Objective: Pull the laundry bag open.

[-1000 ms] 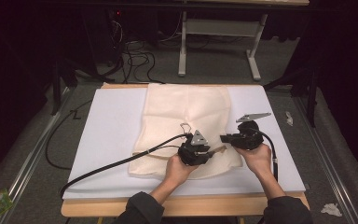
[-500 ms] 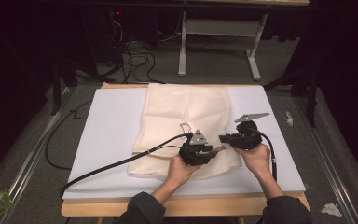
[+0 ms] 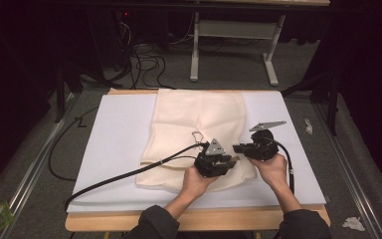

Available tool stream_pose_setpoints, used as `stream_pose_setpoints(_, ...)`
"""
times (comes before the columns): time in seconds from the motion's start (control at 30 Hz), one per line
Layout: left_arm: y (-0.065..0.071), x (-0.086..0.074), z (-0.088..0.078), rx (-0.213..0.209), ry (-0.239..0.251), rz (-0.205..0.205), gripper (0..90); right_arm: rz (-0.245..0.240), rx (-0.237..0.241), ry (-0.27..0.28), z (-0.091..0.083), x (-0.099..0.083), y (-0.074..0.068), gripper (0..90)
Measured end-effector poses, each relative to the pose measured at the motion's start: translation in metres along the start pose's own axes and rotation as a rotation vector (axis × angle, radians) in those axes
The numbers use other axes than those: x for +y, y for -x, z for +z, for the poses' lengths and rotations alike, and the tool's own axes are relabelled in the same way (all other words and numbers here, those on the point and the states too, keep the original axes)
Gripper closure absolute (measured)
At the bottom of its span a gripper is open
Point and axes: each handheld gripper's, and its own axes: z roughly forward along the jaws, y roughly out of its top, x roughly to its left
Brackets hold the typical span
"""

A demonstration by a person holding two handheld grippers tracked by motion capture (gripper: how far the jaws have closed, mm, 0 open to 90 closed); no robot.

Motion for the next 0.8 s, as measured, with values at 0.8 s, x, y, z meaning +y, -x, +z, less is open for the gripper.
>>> stream_pose_setpoints(0.8,0.0033,-0.0027,0.0052,-0.037,0.013,-0.044,76.9,0.003,0.009,0.005,0.0026,-0.0024,-0.0005,88.2)
